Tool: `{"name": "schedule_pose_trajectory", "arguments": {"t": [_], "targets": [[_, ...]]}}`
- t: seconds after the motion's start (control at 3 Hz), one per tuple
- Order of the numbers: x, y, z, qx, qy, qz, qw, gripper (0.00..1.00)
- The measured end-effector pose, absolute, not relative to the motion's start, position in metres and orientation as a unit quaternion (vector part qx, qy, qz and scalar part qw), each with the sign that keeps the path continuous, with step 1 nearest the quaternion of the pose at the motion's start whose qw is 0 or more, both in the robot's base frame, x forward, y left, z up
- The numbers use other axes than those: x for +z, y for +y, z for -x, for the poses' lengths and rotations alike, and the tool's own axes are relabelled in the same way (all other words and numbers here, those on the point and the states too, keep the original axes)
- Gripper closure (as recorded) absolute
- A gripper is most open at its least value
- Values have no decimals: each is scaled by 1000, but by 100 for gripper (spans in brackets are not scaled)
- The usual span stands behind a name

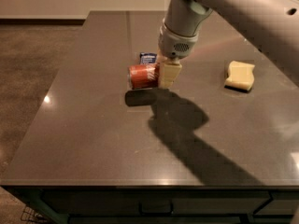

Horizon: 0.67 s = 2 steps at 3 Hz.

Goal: Move coke can near rxbar blueberry

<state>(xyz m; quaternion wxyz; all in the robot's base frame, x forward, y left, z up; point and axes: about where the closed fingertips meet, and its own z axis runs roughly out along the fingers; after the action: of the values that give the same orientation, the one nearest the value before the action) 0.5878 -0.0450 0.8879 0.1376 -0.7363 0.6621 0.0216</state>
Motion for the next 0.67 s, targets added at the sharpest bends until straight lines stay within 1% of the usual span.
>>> {"name": "schedule_pose_trajectory", "arguments": {"t": [0.33,0.67], "targets": [[879,-49,-604,14,668,731,140,100],[870,-51,-614,5,668,731,139,82]]}}
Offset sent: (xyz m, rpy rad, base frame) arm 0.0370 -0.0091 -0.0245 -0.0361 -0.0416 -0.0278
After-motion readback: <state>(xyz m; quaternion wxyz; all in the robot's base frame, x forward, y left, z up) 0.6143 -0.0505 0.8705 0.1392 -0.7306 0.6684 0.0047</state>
